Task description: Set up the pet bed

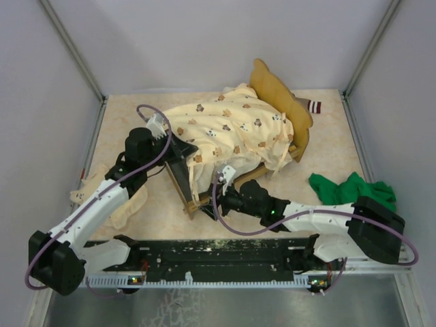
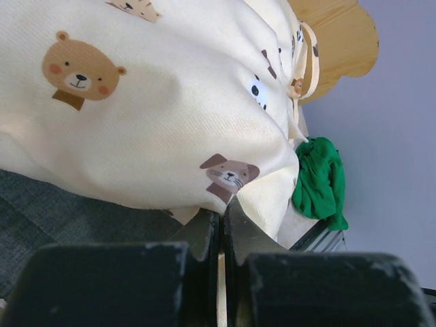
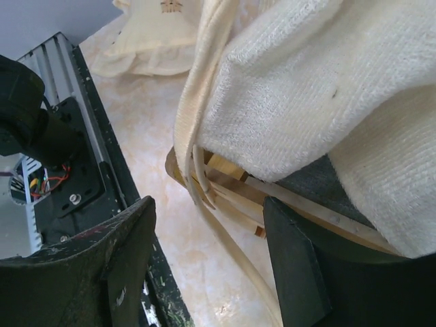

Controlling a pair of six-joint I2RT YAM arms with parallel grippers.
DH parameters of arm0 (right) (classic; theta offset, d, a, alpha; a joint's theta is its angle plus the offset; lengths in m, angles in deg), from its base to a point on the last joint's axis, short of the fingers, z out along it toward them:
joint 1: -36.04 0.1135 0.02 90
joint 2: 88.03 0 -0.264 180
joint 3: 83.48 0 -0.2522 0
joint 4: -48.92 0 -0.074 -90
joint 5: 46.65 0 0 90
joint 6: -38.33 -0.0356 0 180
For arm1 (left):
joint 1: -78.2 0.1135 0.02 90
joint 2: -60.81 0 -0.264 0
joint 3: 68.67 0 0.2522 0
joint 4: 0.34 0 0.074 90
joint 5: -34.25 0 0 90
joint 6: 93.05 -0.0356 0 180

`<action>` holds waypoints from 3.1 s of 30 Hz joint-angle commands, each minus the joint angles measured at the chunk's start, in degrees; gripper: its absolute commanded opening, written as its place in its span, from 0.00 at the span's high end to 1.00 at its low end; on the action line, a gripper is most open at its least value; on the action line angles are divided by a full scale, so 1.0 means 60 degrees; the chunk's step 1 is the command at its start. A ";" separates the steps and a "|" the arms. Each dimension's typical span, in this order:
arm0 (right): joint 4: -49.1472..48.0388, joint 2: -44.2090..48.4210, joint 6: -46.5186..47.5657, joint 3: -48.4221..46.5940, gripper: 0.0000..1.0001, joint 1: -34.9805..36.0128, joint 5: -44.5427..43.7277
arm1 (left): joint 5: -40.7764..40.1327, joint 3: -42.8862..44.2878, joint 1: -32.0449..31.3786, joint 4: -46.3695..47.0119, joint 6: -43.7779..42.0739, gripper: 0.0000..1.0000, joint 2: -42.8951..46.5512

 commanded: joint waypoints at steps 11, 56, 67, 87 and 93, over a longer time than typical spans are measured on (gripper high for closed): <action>-0.0111 -0.0343 -0.0085 -0.0866 0.91 0.0120 -0.1388 | -0.0316 0.0535 -0.0024 0.0786 -0.0337 1.00 -0.0051; -0.1219 0.1244 0.2287 -0.0970 1.00 0.0112 -0.2420 | -0.0697 0.0517 -0.0023 0.0934 0.0474 1.00 -0.0070; -0.2605 0.0880 0.2366 -0.1356 1.00 0.0098 -0.1952 | -0.1123 0.0747 -0.0022 0.0915 0.0405 1.00 -0.0261; -0.5297 0.0170 0.2282 0.0629 1.00 0.0087 -0.2222 | -0.1308 0.0687 -0.0024 0.0882 0.0394 1.00 -0.0270; -0.3702 -0.0047 0.1975 0.0239 1.00 0.0083 -0.3076 | -0.1298 0.0640 -0.0028 0.0880 0.0380 1.00 -0.0256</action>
